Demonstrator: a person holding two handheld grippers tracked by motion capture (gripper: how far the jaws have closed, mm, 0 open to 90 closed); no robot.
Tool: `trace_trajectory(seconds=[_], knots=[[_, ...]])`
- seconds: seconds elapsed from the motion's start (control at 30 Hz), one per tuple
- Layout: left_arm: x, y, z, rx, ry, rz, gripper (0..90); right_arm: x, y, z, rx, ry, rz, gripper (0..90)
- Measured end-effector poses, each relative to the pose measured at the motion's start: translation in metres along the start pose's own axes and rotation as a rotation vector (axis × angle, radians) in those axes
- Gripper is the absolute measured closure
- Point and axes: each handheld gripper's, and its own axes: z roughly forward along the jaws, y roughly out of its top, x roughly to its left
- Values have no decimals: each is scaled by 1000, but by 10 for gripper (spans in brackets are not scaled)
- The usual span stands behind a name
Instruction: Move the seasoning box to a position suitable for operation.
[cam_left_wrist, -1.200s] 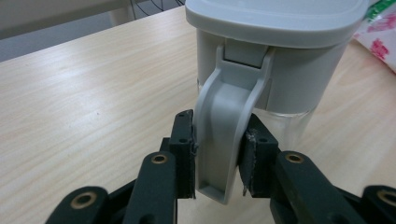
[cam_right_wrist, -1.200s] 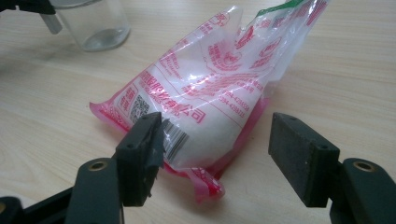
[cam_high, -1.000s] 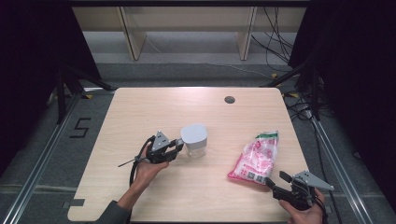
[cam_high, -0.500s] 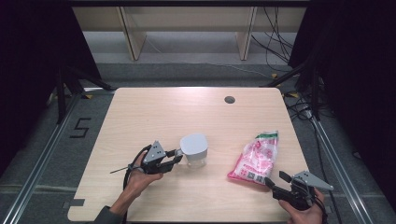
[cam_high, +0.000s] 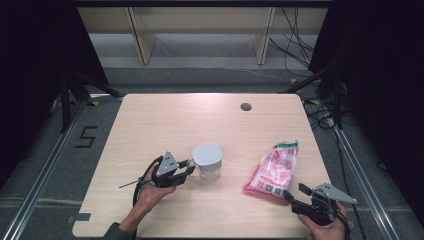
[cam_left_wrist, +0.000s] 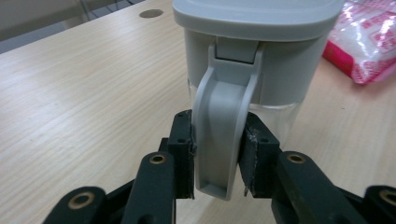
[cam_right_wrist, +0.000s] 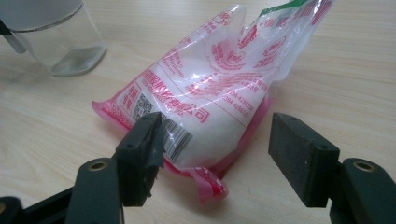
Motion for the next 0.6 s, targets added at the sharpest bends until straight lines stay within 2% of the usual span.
trace_trajectory(seconds=[0.07, 0.1, 0.17, 0.2, 0.27, 0.3, 0.33, 0.37, 0.6], knots=[[0, 1, 3, 7, 61, 7, 684, 0, 0, 0, 0, -1, -3, 362], [0, 1, 3, 7, 61, 7, 687, -1, 0, 1, -4, -2, -18, 362], [1, 1, 7, 2, 113, 6, 689, 0, 0, 0, 0, 0, -4, 362], [3, 1, 10, -5, 130, -10, 698, -2, 0, 1, -7, 0, -38, 363], [4, 1, 11, -10, 136, -16, 702, -1, 0, 1, -5, 1, -30, 363], [4, 2, 11, -12, 145, -24, 707, 2, 0, 0, 10, 8, 16, 363], [4, 1, 12, -17, 144, -30, 711, 1, 0, 0, 5, 3, 3, 362], [5, 1, 12, -22, 134, -36, 714, -2, 0, 1, -3, -1, -35, 362], [2, -1, 8, -28, 99, -46, 713, -2, 1, 1, -18, 6, -41, 363]])
